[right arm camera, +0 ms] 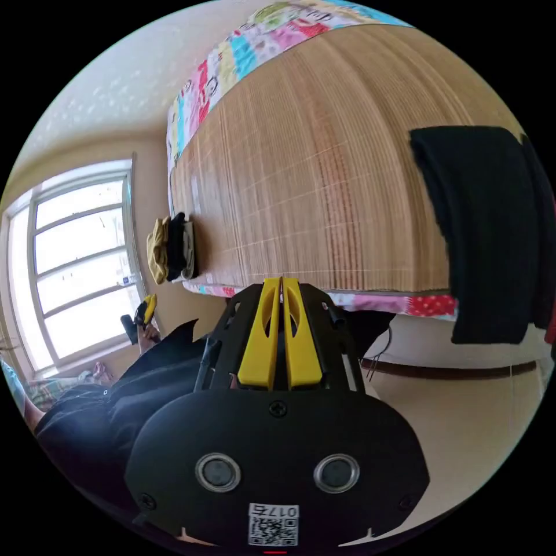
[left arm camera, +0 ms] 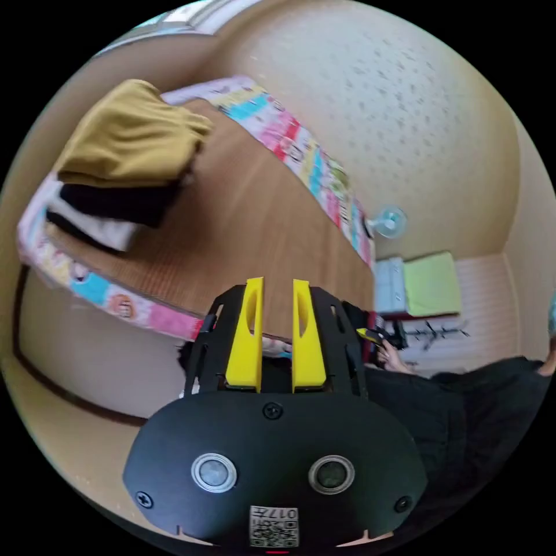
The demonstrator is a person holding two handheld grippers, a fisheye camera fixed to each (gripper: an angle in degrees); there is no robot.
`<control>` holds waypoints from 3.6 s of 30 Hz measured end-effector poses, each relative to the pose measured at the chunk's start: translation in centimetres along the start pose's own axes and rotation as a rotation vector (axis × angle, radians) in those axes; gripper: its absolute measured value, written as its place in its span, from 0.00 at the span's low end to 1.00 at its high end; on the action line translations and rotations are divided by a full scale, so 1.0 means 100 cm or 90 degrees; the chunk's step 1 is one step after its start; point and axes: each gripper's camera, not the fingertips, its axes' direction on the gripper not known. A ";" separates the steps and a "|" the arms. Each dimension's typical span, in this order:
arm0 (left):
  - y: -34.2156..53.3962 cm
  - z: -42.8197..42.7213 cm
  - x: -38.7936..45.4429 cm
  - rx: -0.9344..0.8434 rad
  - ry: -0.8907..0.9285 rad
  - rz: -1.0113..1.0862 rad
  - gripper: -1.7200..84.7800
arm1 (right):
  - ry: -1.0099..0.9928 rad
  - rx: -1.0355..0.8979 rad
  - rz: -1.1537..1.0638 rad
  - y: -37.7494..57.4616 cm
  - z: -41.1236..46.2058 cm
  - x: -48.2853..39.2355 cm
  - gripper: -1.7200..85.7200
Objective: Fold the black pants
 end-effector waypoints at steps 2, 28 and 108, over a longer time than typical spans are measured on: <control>0.007 0.056 0.053 -0.042 0.081 0.040 0.02 | -0.010 0.049 0.033 0.013 -0.026 0.028 0.04; 0.067 0.399 0.290 -0.264 0.217 0.035 0.01 | -0.211 0.259 -0.164 -0.083 -0.098 0.038 0.05; 0.238 0.108 0.452 0.035 0.729 0.895 0.05 | -0.768 -0.149 -0.552 0.371 0.193 0.019 0.34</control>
